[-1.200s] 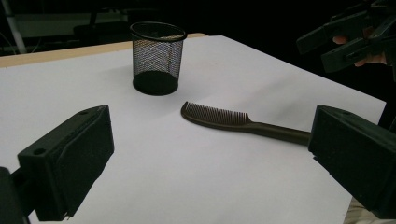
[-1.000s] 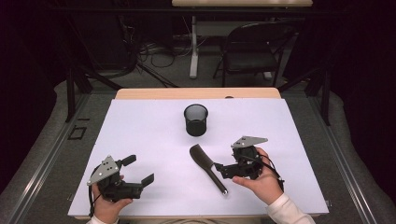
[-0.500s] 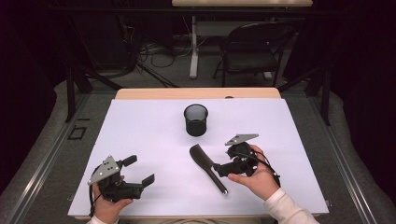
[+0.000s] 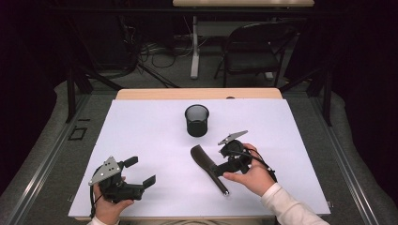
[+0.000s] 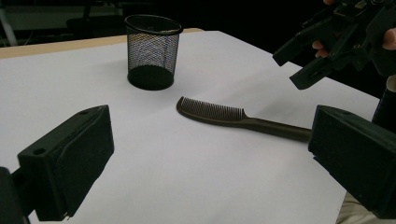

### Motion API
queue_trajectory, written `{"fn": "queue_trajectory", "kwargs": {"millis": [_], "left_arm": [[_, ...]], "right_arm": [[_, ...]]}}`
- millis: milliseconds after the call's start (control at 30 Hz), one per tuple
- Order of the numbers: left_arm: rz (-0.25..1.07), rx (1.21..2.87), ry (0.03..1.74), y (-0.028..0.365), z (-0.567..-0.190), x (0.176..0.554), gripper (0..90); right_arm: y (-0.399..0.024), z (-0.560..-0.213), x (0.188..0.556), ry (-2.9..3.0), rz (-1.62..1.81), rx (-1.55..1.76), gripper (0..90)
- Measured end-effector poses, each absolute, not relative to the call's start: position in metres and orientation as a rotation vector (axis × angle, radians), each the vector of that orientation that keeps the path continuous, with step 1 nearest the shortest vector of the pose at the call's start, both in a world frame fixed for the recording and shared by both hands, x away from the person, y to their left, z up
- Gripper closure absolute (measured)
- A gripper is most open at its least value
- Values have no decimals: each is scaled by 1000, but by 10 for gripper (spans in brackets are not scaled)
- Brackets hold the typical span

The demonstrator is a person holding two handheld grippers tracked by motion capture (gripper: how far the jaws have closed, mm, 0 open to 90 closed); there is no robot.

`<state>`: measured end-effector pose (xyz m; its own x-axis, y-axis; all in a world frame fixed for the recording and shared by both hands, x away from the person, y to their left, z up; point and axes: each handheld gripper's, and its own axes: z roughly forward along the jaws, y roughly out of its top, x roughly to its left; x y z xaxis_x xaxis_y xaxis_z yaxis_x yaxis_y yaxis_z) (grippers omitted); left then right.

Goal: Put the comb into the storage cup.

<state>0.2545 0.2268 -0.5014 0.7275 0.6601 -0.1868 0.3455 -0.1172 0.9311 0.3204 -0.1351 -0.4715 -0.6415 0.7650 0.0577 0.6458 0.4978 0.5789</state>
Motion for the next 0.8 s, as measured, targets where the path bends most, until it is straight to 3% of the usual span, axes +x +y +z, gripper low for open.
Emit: {"fn": "queue_trajectory", "kwargs": {"millis": [167,800], "left_arm": [[328,1728,809,227,-501,254,3],[322,1735,813,226,-503,255,4]], "right_arm": [[-131,-475,321,2565,814,1219,242],[-116,-490,327,2624,698,1235,335]]}}
